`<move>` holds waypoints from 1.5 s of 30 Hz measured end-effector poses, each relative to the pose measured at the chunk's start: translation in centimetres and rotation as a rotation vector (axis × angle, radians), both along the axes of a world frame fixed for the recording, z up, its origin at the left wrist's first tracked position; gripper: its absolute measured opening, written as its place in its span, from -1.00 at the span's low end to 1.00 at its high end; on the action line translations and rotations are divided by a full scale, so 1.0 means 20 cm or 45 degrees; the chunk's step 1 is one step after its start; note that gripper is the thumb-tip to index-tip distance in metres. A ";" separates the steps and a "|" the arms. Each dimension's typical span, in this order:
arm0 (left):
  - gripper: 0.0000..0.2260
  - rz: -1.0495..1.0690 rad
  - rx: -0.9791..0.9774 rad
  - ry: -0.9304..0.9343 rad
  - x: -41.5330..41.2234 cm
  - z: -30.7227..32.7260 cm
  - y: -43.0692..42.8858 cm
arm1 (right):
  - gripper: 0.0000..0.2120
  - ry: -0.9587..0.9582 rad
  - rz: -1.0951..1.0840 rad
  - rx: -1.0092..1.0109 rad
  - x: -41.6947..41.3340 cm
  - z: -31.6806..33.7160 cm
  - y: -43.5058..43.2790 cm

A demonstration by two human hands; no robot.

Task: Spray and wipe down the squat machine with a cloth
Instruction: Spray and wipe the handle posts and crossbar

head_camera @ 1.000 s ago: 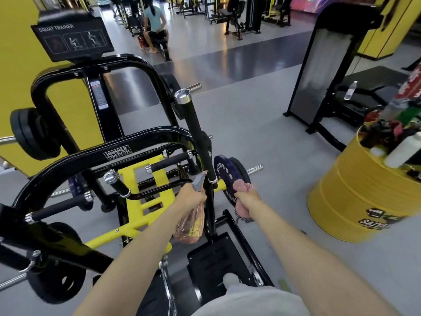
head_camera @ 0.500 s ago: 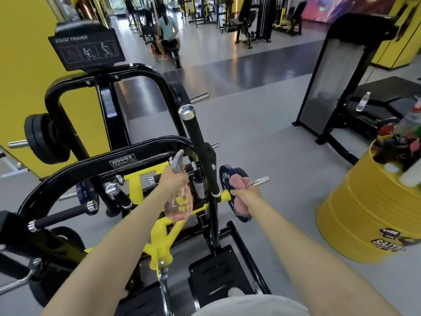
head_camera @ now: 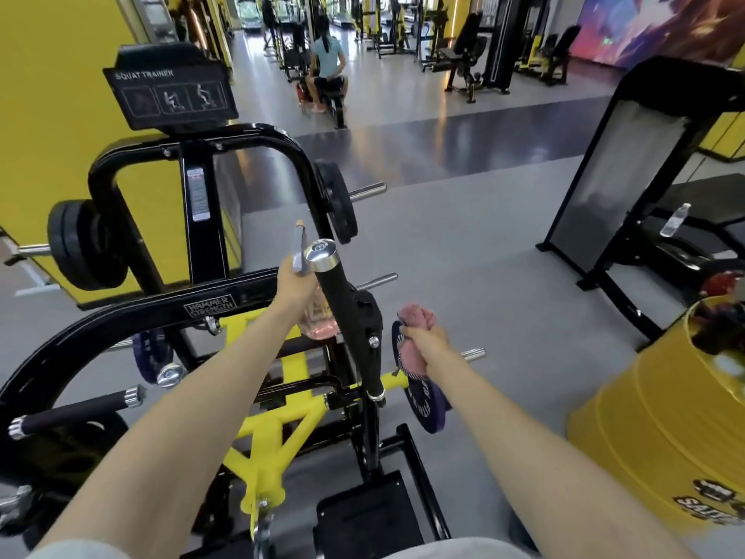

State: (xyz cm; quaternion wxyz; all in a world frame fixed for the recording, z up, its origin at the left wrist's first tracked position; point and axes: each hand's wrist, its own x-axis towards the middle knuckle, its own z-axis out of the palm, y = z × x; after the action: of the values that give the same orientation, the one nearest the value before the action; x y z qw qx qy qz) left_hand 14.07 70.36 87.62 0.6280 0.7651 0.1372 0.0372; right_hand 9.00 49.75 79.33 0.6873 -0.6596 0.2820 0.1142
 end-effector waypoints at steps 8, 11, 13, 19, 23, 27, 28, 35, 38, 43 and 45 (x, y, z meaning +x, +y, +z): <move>-0.79 -0.090 0.030 0.103 0.15 -0.05 -0.19 | -0.75 -0.004 0.047 0.075 0.18 -0.01 0.01; -0.76 -0.023 0.093 -0.105 0.15 -0.05 -0.29 | -0.65 0.007 0.057 0.085 0.23 -0.02 0.00; -0.94 -0.087 0.153 -0.205 0.17 -0.07 -0.30 | -0.64 0.014 0.060 0.072 0.26 -0.04 0.01; -0.67 -0.293 0.252 -0.360 0.19 -0.09 -0.34 | -0.48 0.029 -0.001 0.085 0.29 -0.05 0.05; -0.53 -0.428 0.267 -0.305 0.22 -0.10 -0.34 | -0.23 0.030 -0.035 0.185 0.34 -0.10 0.06; -0.34 -0.608 0.289 -0.267 0.24 -0.07 -0.31 | -0.31 0.009 -0.013 0.206 0.34 -0.08 0.08; -0.29 -0.624 0.309 -0.277 0.25 -0.07 -0.31 | -0.40 0.007 -0.006 0.204 0.33 -0.06 0.08; -0.20 -0.601 0.343 -0.293 0.24 -0.07 -0.33 | -0.44 0.004 0.036 0.202 0.32 -0.05 0.08; -0.22 -0.588 0.333 -0.258 0.24 -0.06 -0.32 | -0.40 0.005 0.035 0.206 0.32 -0.06 0.08; -0.37 -0.491 0.257 -0.193 0.20 -0.08 -0.27 | -0.46 0.003 0.016 0.204 0.27 -0.03 0.06; -0.39 -0.436 0.256 -0.189 0.17 -0.09 -0.22 | -0.52 0.018 -0.008 0.207 0.25 -0.04 0.04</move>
State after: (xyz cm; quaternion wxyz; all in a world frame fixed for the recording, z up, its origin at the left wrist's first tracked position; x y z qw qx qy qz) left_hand 17.46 65.98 85.83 0.5540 0.8312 -0.0458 -0.0006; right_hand 14.05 50.51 78.58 0.7370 -0.5998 0.2787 0.1393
